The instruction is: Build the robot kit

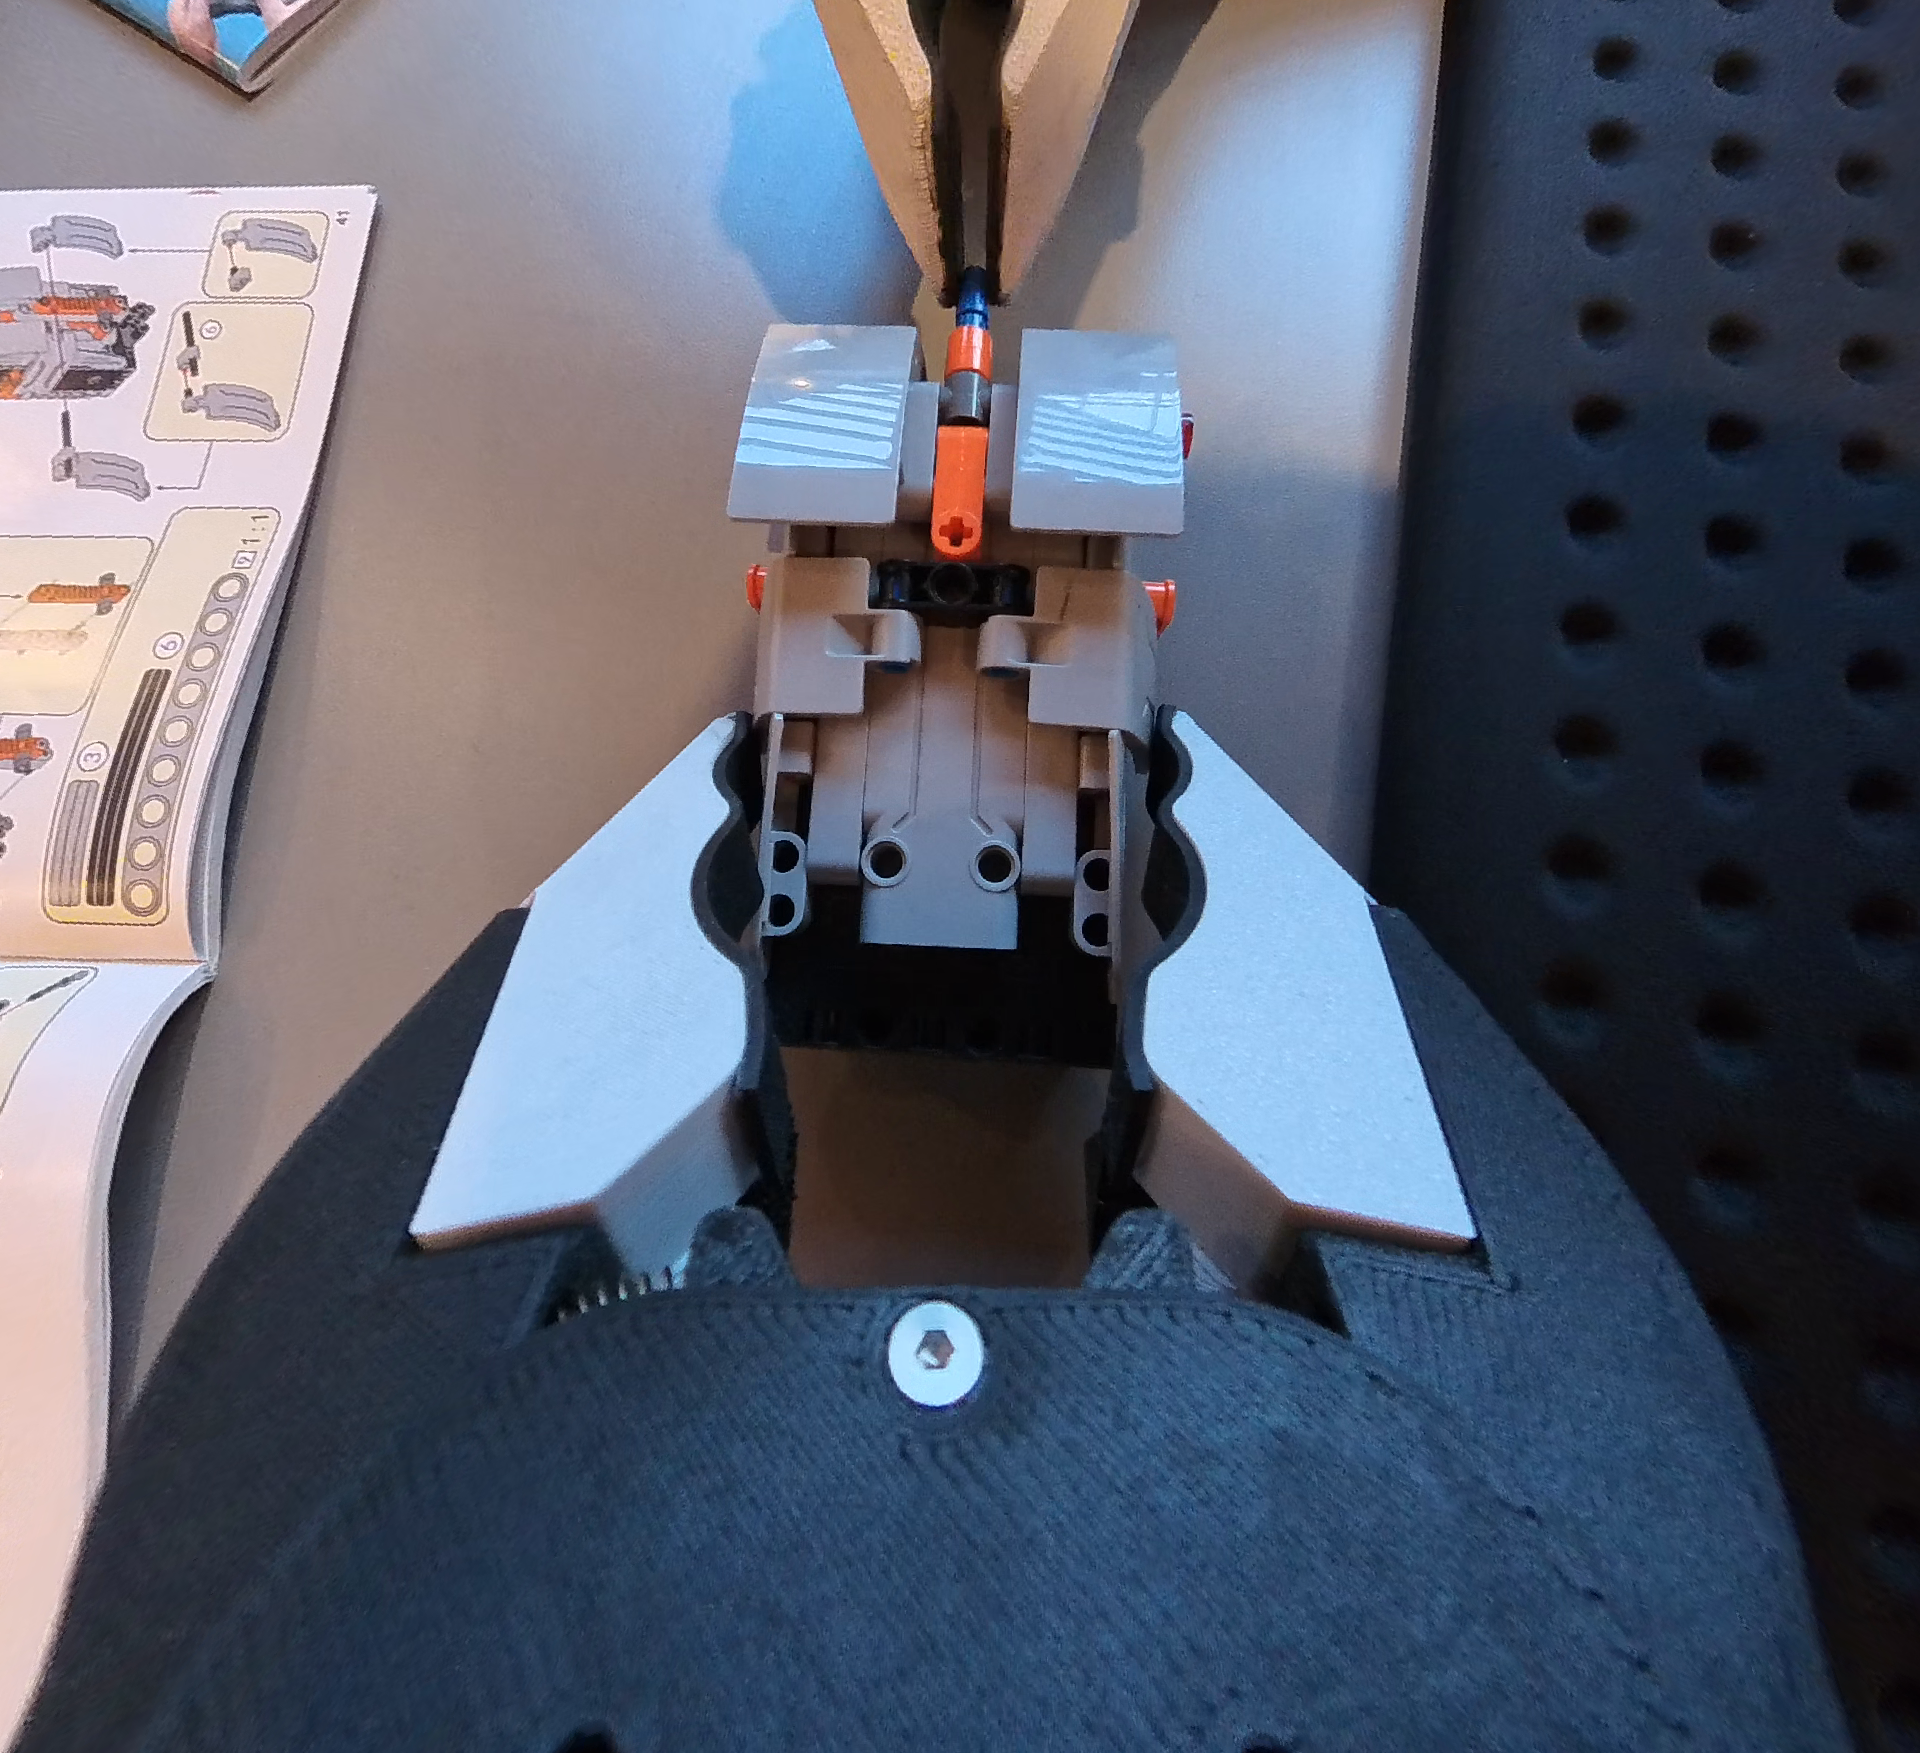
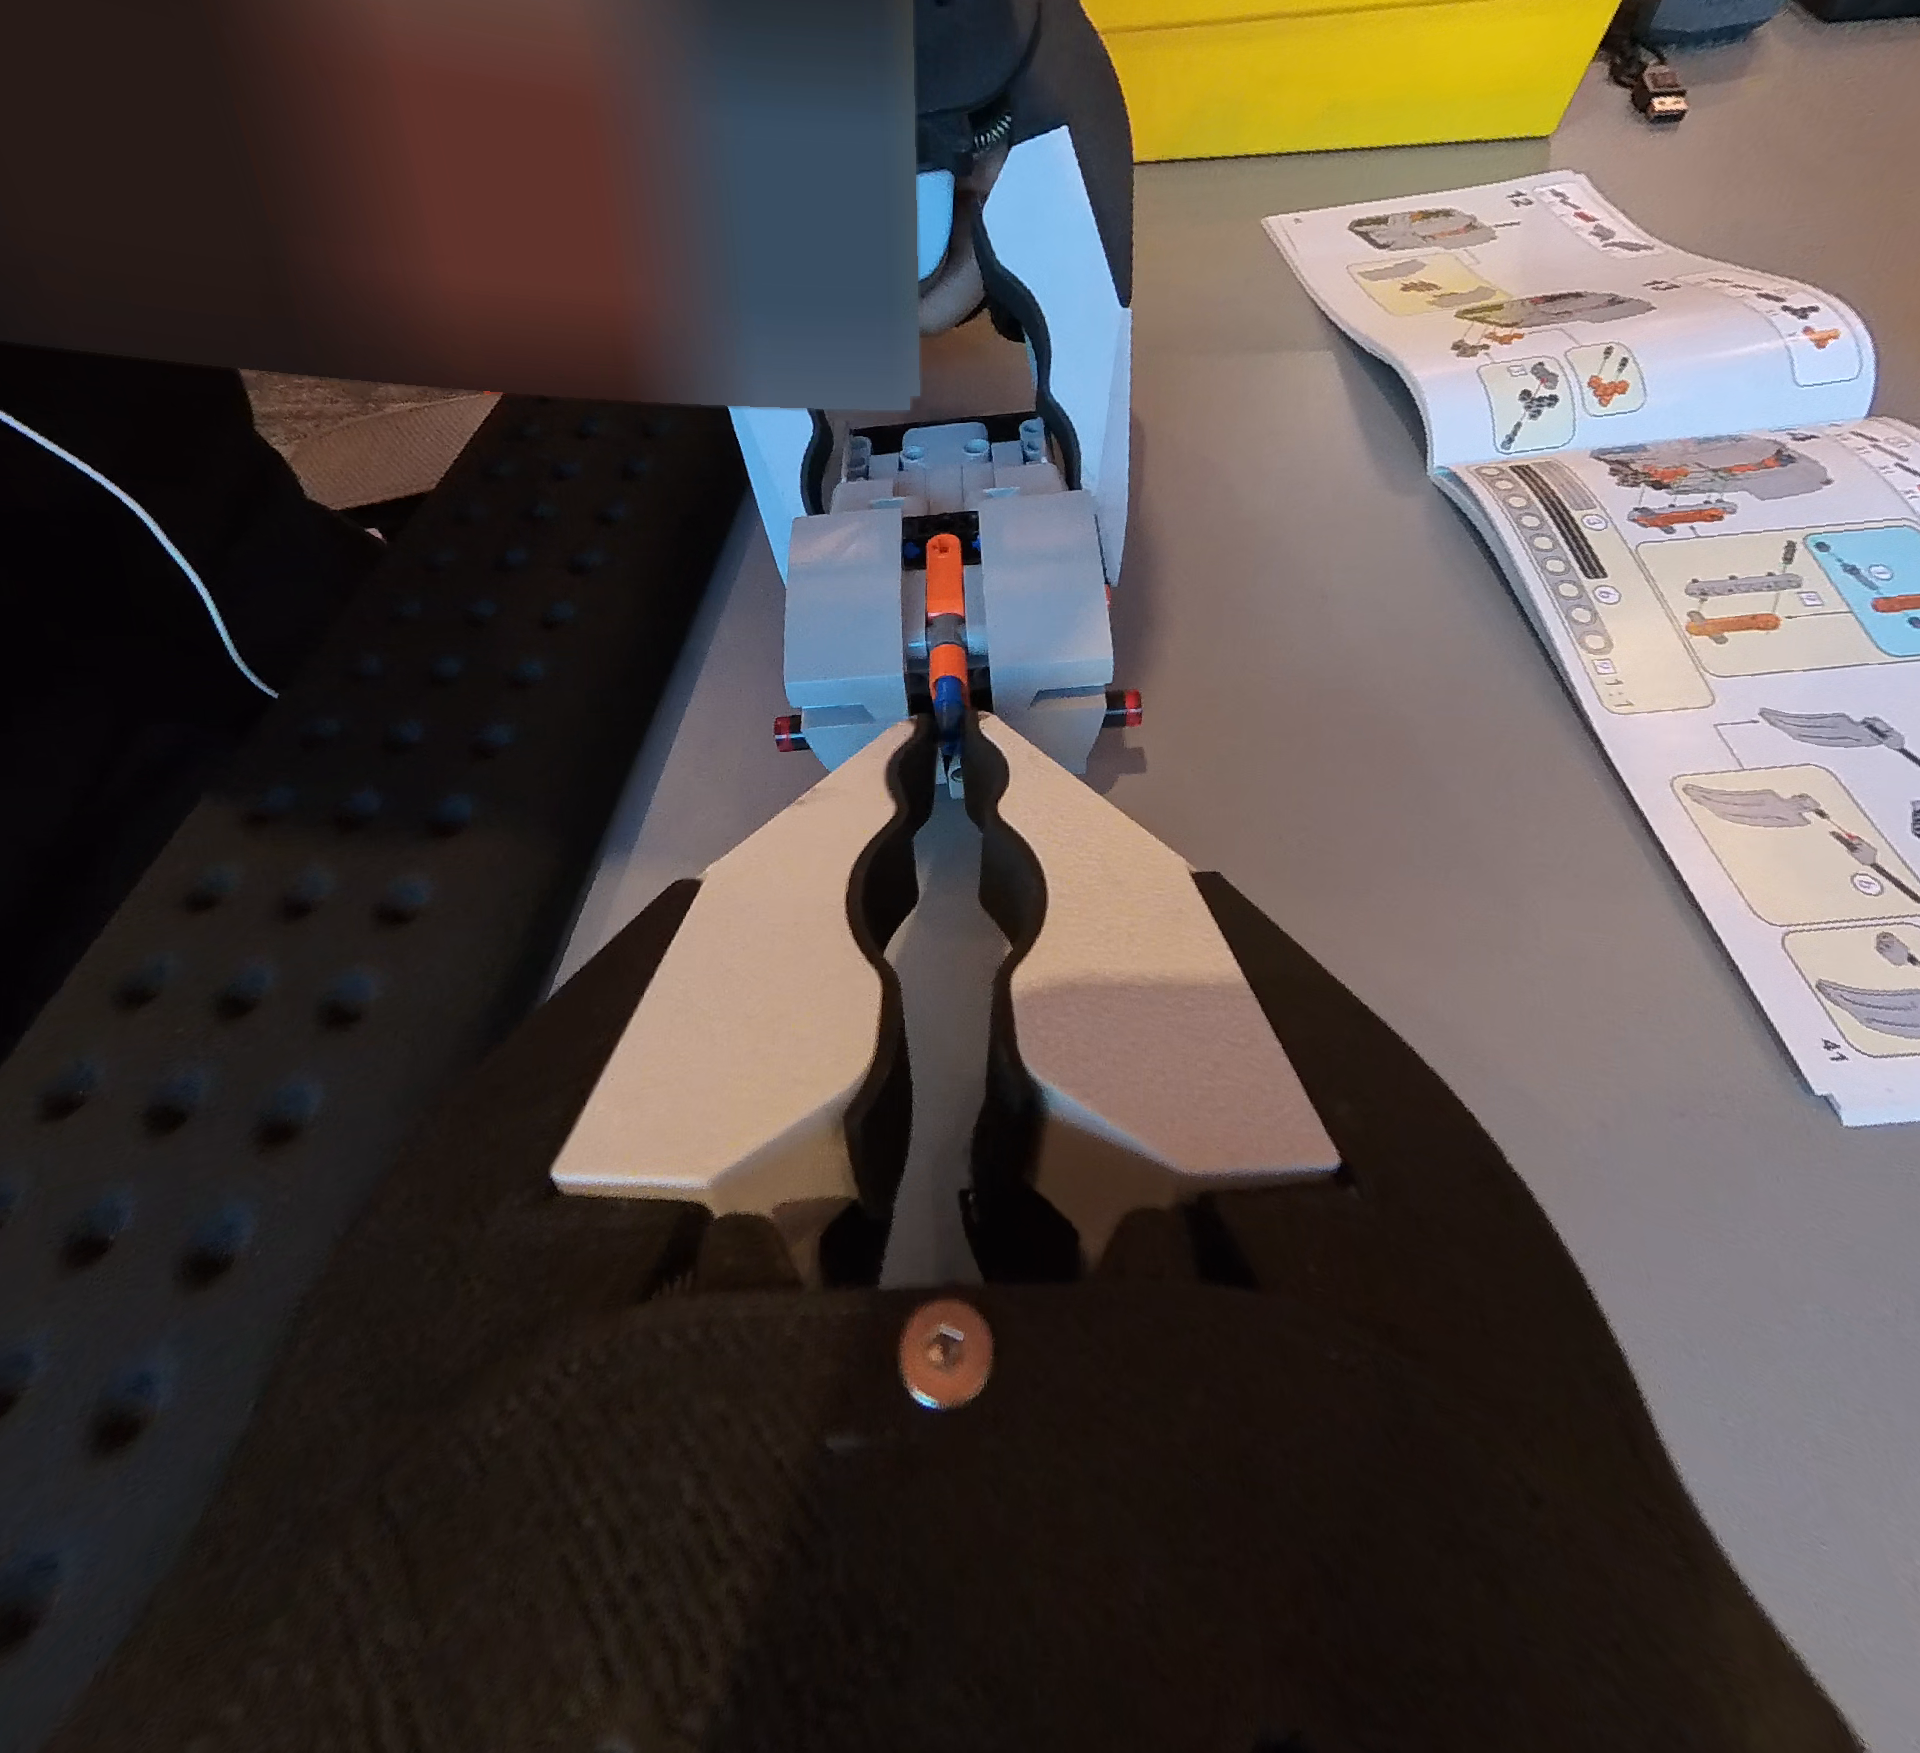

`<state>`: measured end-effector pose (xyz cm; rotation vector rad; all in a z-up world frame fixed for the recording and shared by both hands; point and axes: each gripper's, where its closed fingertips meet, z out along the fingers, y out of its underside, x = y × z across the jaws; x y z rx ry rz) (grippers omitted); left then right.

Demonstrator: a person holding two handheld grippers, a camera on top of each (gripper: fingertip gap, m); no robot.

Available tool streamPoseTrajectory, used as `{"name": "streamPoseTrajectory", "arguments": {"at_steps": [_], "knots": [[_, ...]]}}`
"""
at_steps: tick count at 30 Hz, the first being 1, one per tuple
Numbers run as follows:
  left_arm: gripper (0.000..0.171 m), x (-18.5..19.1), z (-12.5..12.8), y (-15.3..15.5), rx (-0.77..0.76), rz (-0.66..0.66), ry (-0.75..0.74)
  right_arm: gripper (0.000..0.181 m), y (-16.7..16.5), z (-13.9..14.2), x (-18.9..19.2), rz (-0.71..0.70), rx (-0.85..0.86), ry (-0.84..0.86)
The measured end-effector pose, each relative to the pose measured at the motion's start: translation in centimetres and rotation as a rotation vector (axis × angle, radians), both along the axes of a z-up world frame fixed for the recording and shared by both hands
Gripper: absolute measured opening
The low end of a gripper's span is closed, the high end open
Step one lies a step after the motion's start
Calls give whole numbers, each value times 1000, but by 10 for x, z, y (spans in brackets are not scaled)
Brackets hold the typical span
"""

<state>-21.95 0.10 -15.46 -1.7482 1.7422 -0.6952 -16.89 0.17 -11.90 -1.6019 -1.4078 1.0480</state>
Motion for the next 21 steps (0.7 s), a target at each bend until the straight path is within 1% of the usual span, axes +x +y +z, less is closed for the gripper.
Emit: {"name": "streamPoseTrajectory", "arguments": {"at_steps": [5, 21], "knots": [[72, 0, 0, 0, -1, 5, -14, 2, 0, 1, 0, -8, -17, 5], [72, 0, -1, 0, 1, 2, 10, 1, -1, 1, -3, 0, -18, 5]]}}
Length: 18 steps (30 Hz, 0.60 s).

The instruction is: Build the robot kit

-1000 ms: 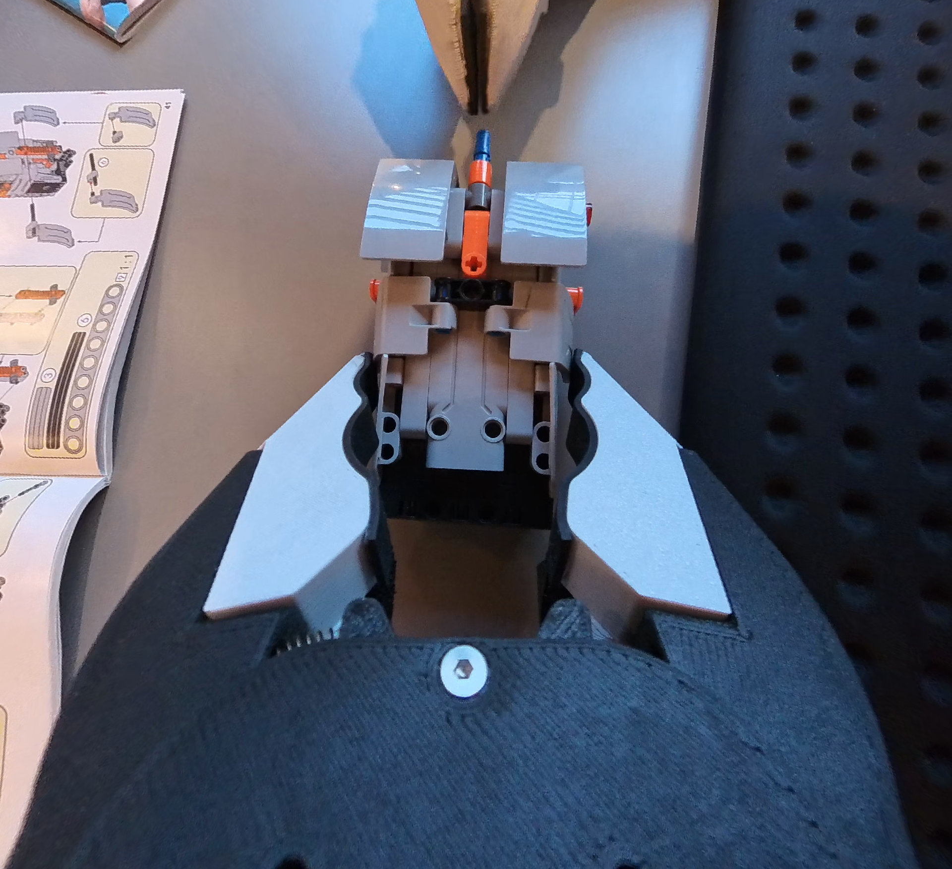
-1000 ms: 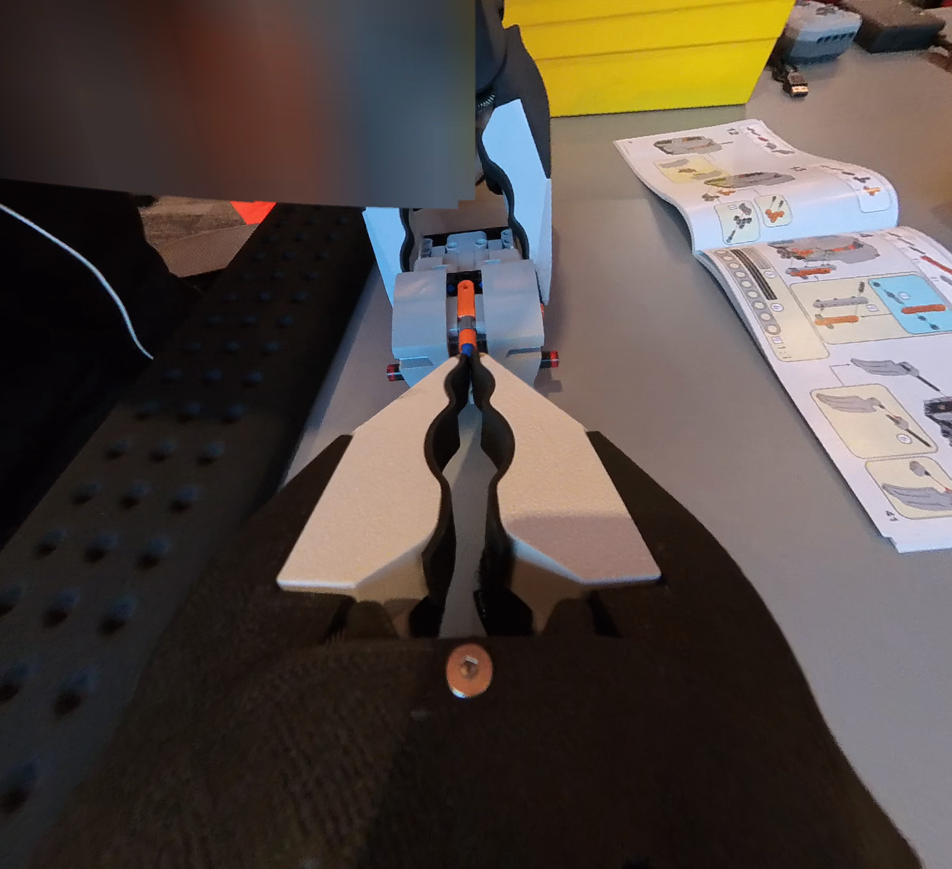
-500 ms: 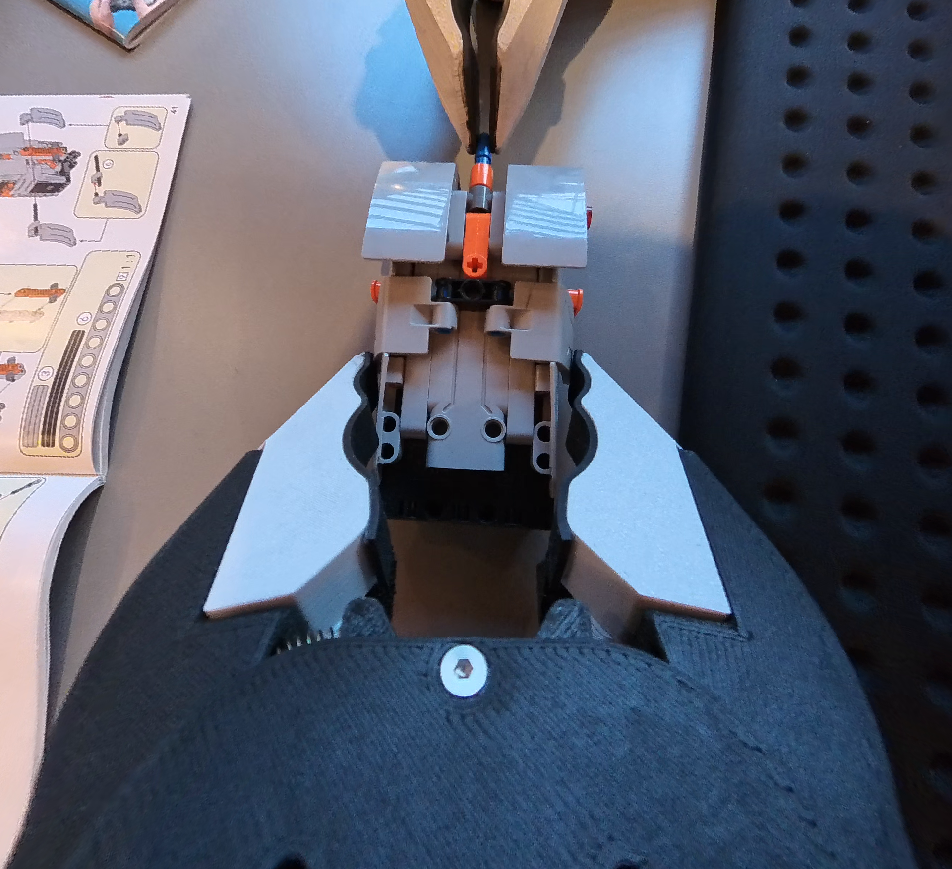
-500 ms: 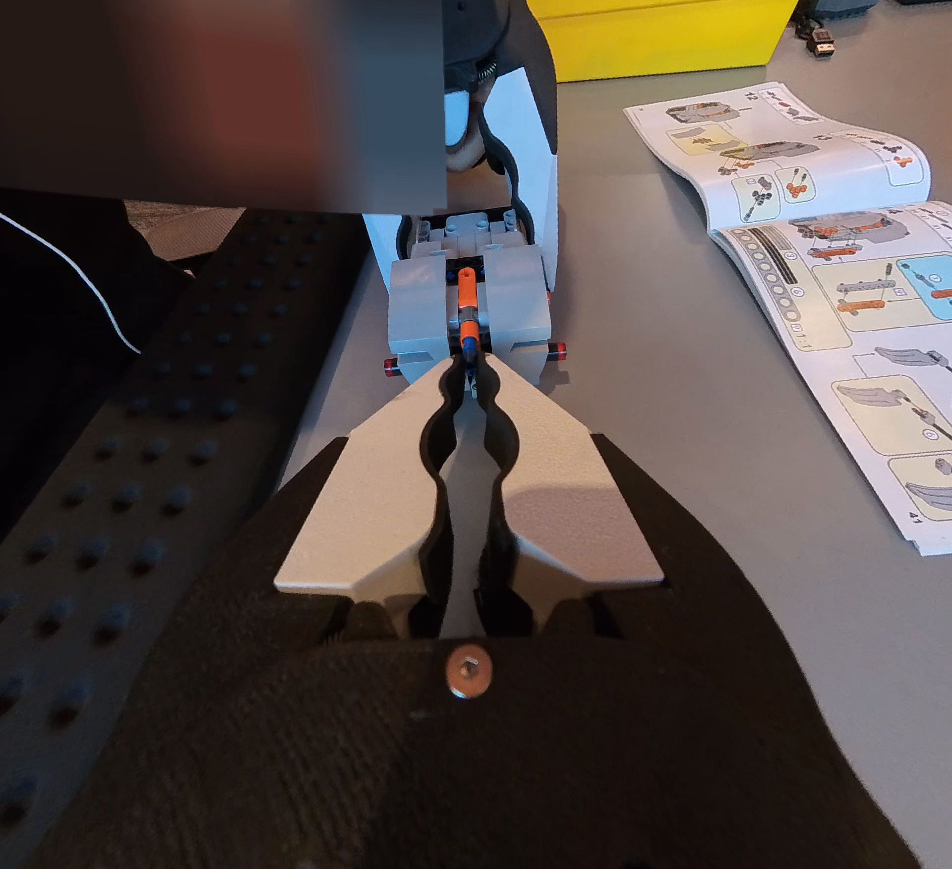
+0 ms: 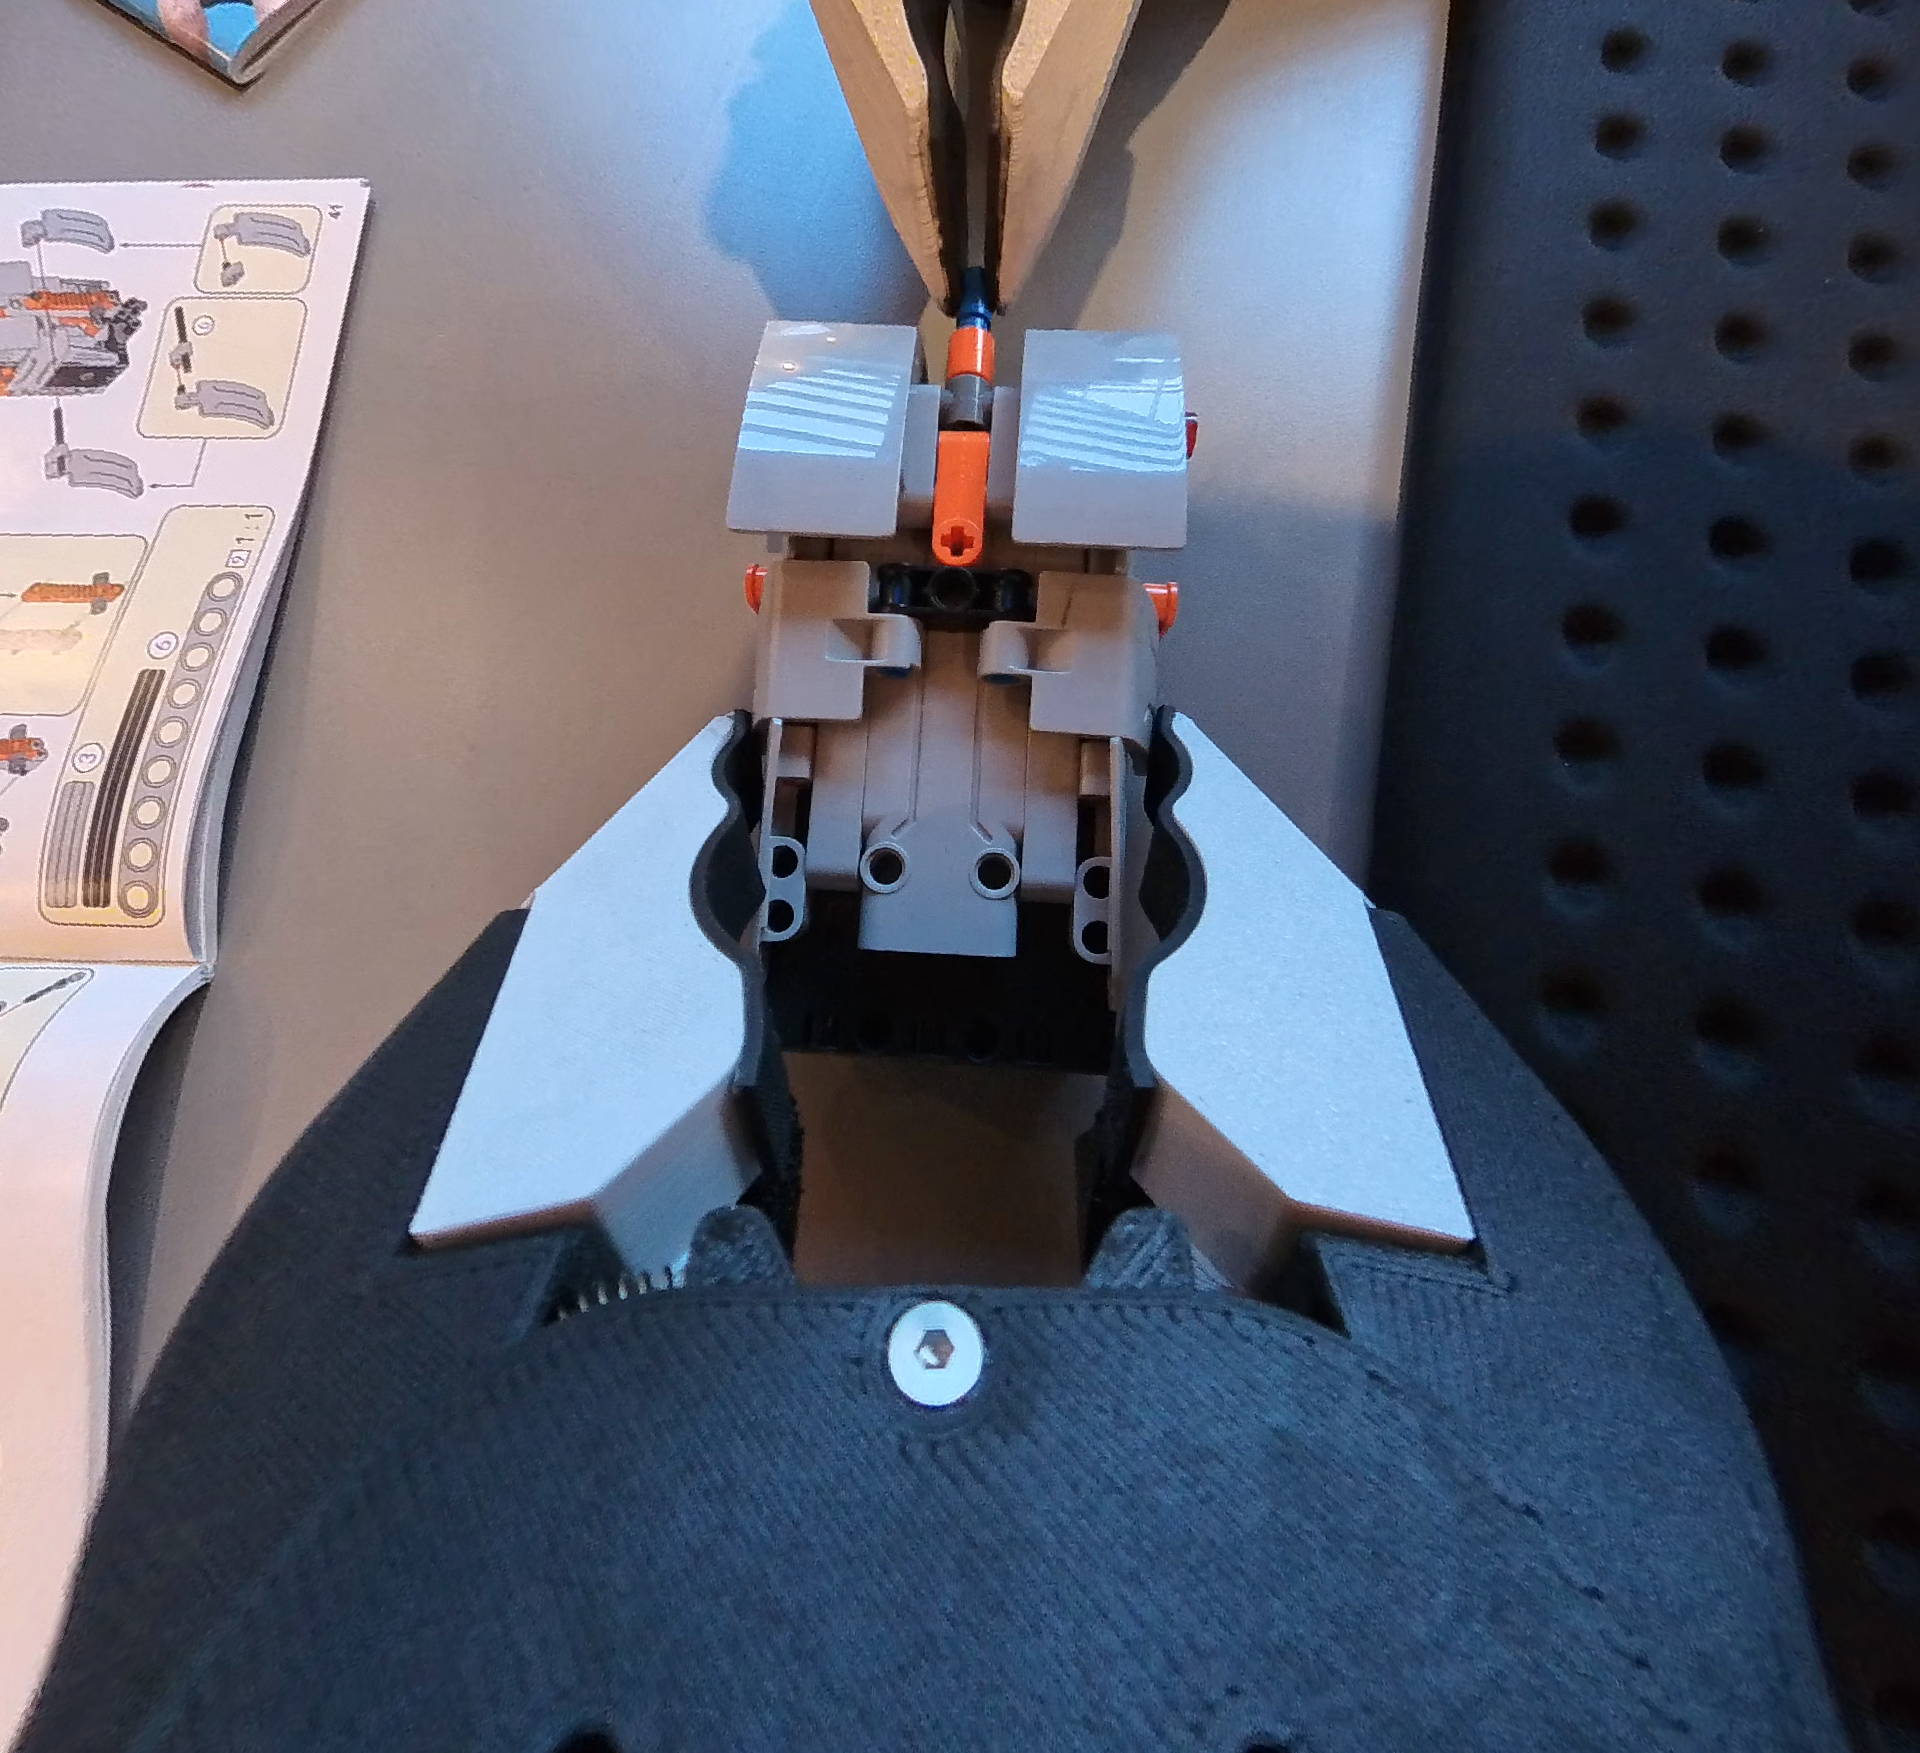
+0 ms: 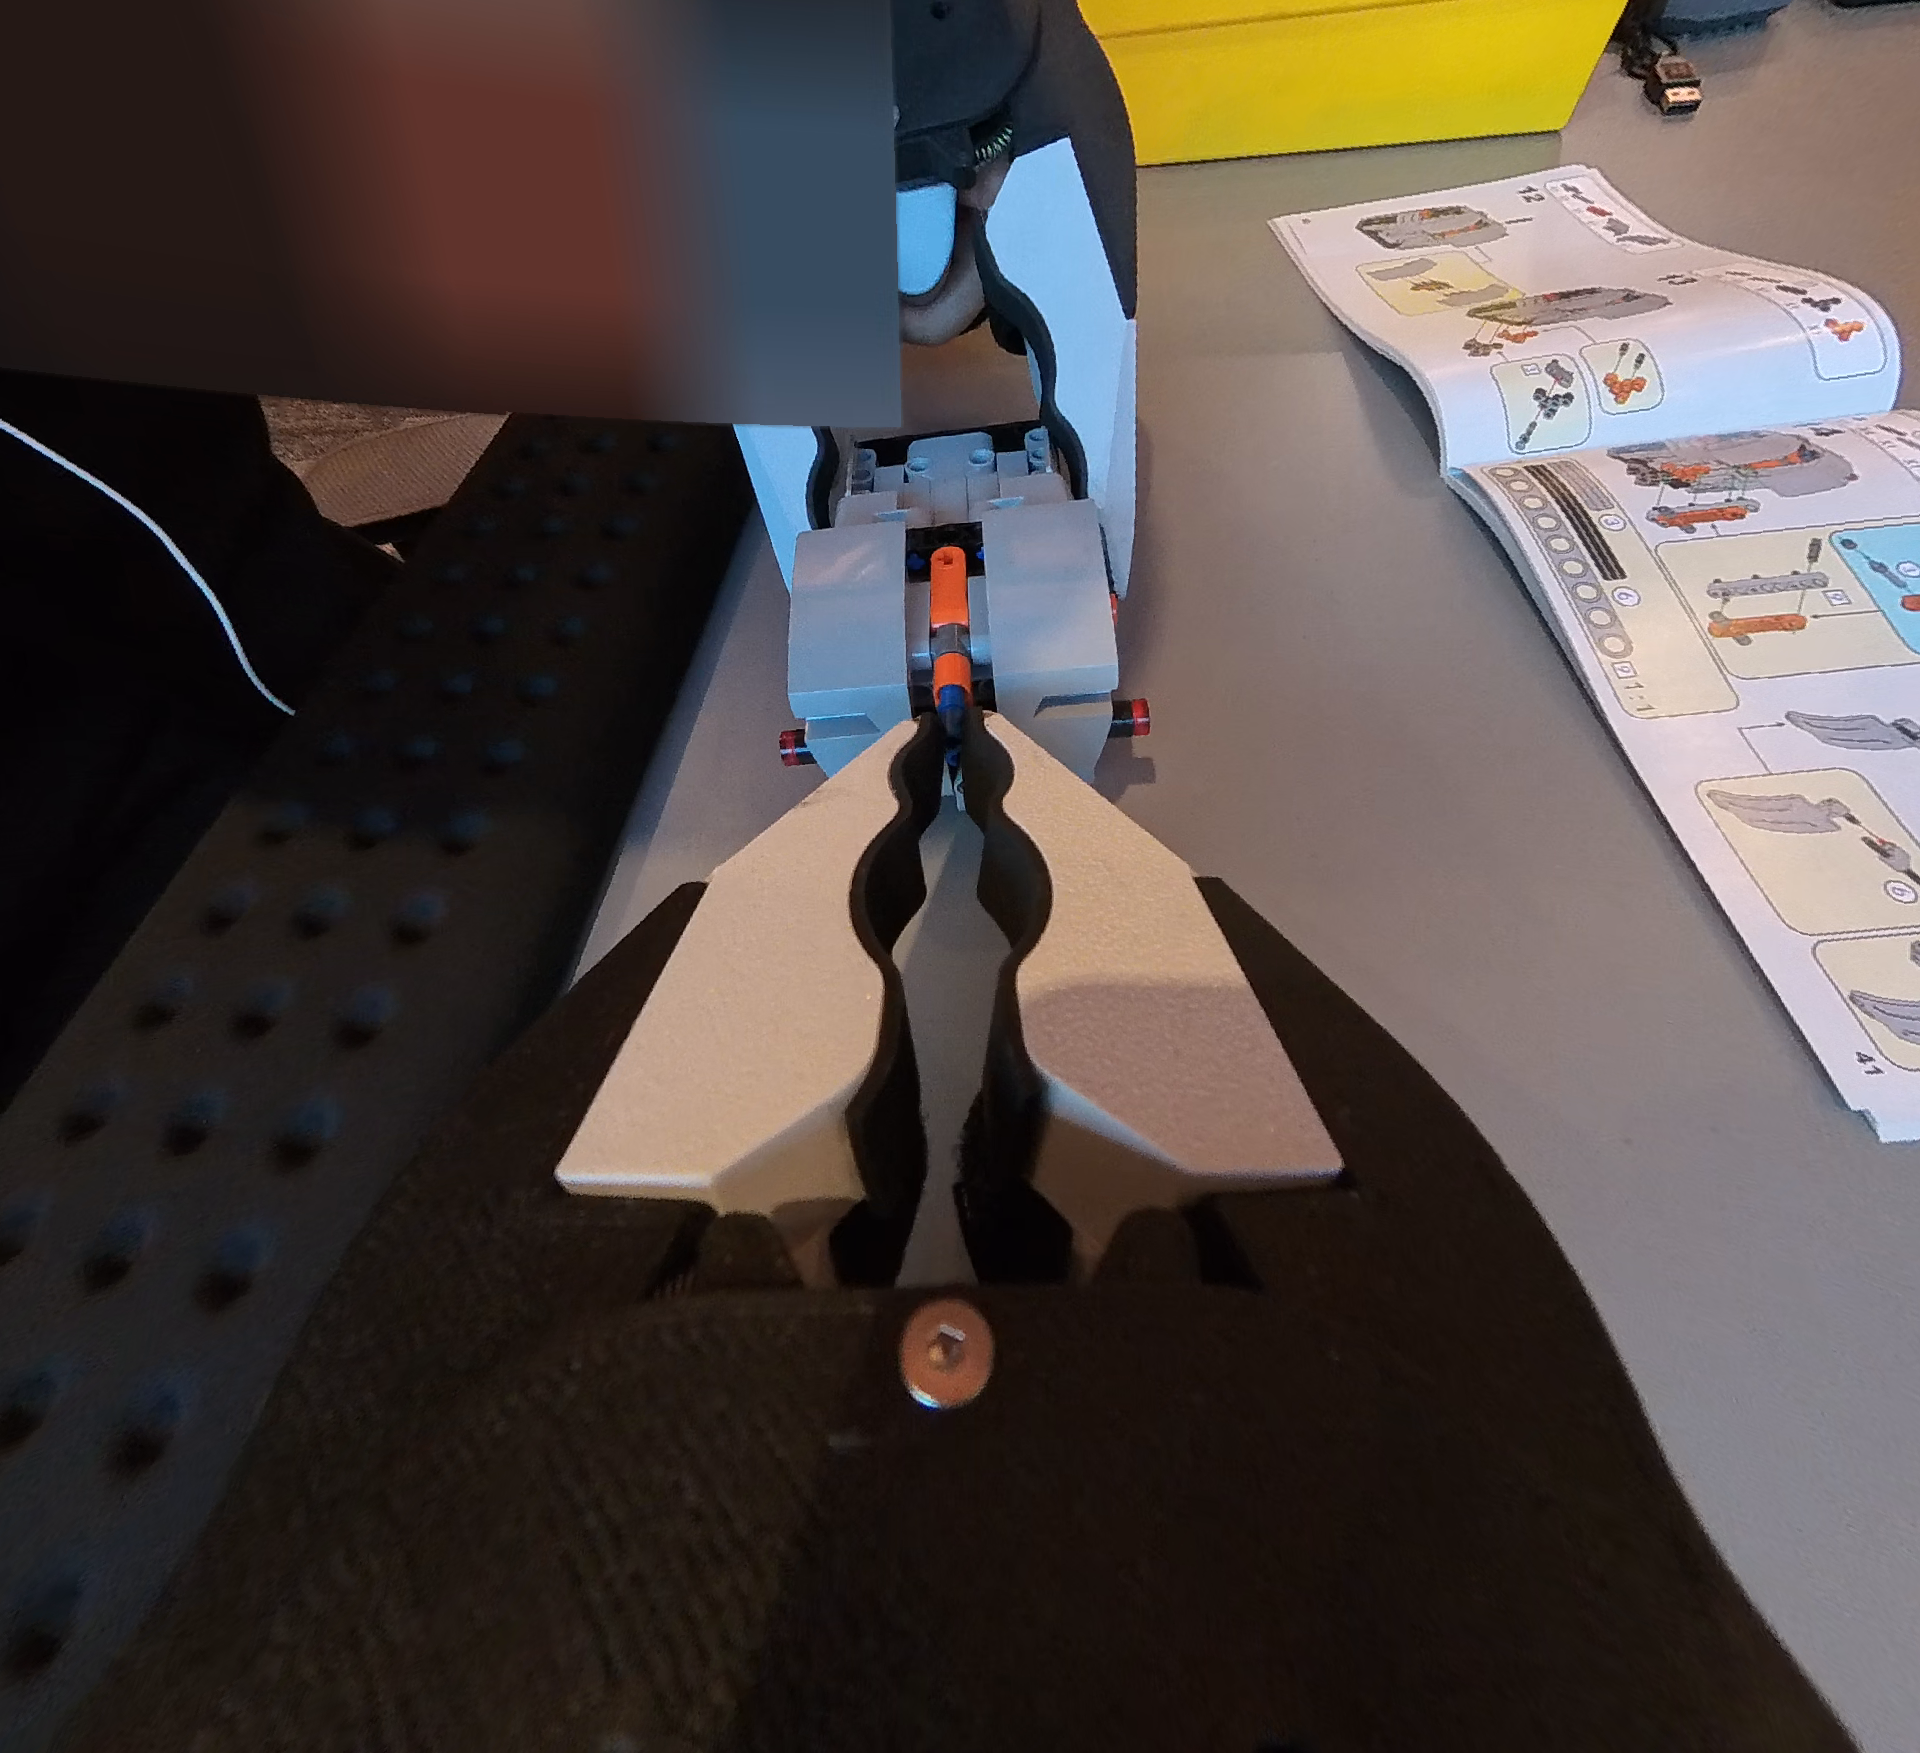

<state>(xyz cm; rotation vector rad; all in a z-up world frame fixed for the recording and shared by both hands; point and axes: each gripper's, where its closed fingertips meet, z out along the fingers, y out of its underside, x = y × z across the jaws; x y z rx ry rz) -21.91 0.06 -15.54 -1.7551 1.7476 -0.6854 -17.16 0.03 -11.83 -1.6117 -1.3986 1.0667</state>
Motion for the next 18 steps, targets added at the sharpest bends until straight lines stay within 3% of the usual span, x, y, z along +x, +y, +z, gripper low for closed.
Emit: {"name": "streamPoseTrajectory", "arguments": {"at_steps": [18], "knots": [[73, 0, 0, -1, 4, 3, 5, 1, 0, 0, -4, 2, 15, -2]]}}
